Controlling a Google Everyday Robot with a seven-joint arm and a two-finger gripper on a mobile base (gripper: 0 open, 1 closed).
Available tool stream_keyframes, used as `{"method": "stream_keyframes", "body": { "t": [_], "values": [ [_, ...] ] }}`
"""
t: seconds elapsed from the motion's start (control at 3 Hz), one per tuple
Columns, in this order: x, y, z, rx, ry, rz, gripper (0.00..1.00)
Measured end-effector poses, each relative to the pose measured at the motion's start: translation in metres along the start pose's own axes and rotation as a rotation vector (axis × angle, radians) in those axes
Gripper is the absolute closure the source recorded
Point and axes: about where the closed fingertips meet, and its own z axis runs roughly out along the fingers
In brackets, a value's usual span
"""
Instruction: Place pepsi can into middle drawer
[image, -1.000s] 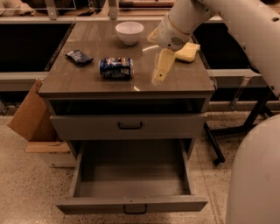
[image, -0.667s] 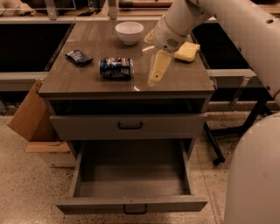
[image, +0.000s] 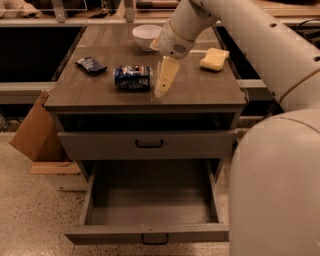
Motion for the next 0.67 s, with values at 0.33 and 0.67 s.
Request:
{"method": "stream_keyframes", "body": {
  "t": [0.33, 0.67],
  "values": [
    [-0.008, -0.008, 0.015, -0.015, 0.002, -0.01, 0.0],
    [-0.012, -0.014, 0.029, -0.032, -0.003, -0.009, 0.0]
  ]
}}
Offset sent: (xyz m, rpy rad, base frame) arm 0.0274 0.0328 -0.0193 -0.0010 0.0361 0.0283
